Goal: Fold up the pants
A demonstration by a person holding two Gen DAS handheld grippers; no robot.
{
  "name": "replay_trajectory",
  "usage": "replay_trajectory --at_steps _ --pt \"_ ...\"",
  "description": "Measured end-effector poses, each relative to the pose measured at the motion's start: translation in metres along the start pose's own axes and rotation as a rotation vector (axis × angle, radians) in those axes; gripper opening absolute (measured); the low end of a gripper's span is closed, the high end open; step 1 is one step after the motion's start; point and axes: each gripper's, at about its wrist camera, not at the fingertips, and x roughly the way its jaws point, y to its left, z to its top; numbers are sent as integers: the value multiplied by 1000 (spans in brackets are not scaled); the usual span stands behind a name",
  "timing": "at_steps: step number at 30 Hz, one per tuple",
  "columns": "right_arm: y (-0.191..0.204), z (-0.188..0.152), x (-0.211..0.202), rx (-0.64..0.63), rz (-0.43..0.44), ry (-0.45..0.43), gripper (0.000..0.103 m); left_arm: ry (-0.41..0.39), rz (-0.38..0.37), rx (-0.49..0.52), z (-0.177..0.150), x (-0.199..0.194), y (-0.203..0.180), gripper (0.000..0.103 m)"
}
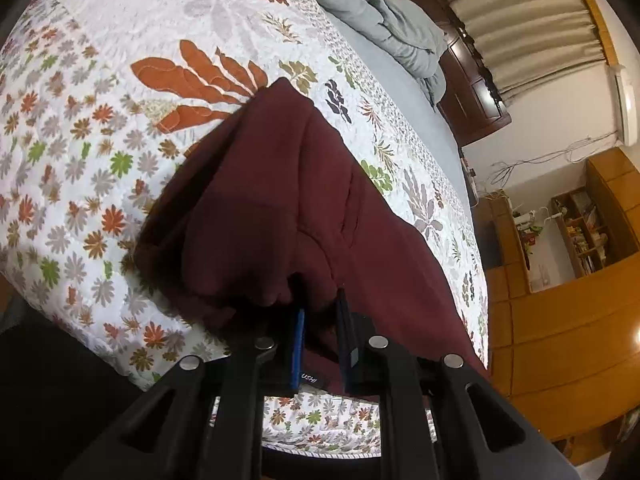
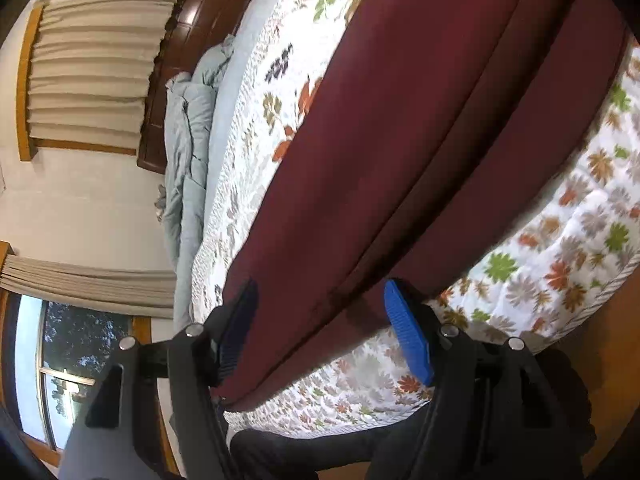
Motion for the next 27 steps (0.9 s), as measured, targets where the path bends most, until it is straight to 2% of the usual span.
replay_trajectory --at_steps 2,4,5,6,7,11,13,16,19,22,24,25,26,27 --pt "0 4 5 4 6 -10 66 5 1 -5 0 1 3 14" --pt "0 8 10 3 6 -13 60 1 -1 -1 0 3 0 14" --pt "1 10 13 -7 3 -5 41 -2 -3 5 1 4 -2 13" --pt "2 10 14 -19 0 0 13 -7 -11 12 2 2 -4 13" --pt "5 9 12 -34 -7 -11 9 -12 -20 13 4 0 -4 13" --pt "32 -7 -5 -121 -19 -31 8 -52 -52 16 7 -20 -6 13" --pt "28 -9 0 -112 -47 -2 8 -43 -40 -4 6 -24 1 13" --pt "8 -6 13 -57 -88 48 8 -4 -24 -105 1 -17 23 12" --pt "6 -6 16 -57 -96 49 9 -3 -2 -103 0 -13 23 12" --pt "8 -5 13 -47 -83 46 21 20 20 -80 -3 -11 16 14" --pt "10 -3 6 -42 -68 25 39 -4 46 -15 -8 -21 2 15" --pt "7 -1 -2 -40 -68 9 42 -26 65 41 -10 -29 -8 17" --pt "5 1 -10 -36 -61 -9 44 -43 79 85 -12 -36 -16 22" --pt "2 4 -19 -25 -52 -31 45 -53 88 116 -13 -41 -22 37"
